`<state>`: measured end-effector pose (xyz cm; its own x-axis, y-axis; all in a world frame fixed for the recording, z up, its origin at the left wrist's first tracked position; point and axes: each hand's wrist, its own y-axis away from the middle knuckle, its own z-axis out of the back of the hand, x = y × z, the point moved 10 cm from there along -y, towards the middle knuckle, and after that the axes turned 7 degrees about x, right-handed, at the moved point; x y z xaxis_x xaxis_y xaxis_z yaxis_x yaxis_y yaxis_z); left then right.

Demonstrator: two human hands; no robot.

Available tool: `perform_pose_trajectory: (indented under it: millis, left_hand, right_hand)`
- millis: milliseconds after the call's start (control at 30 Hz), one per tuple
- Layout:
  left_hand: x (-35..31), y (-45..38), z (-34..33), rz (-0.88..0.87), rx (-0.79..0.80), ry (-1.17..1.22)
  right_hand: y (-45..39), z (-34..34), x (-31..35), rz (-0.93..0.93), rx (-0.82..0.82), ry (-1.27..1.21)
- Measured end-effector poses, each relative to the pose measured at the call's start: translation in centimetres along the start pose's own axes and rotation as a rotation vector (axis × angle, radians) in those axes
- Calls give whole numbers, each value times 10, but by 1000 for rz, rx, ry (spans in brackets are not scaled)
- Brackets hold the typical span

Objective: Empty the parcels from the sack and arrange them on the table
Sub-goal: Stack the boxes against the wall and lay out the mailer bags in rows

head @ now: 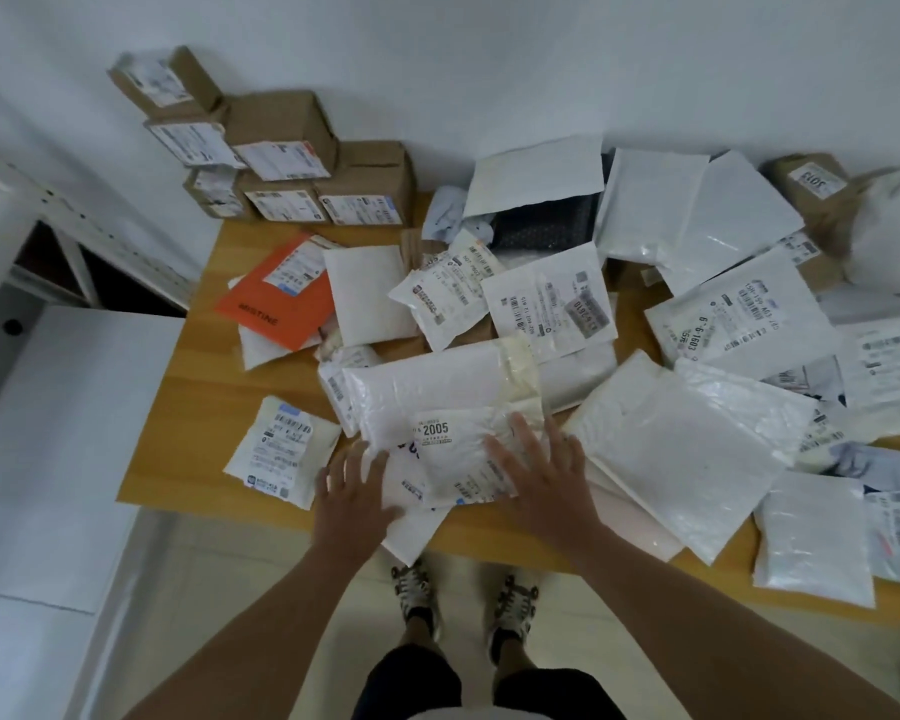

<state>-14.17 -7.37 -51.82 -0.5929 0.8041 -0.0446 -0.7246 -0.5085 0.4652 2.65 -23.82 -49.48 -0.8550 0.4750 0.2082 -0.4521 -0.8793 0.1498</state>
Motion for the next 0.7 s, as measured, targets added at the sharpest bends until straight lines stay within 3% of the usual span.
perform_pose_trajectory:
  millis: [133, 200, 400, 700]
  left_hand:
    - [53, 4, -12, 314, 95, 155]
    - [71, 5, -20, 373, 154, 226]
    - [118, -1, -16, 375, 144, 292]
    - [187, -4, -3, 359, 124, 269]
  right_hand:
    - [-4, -15, 25, 68, 100, -1]
    - [-7, -28, 40, 91, 202, -5]
    - [-33, -53, 88, 73, 394, 17]
    - [-79, -58, 161, 58, 356, 69]
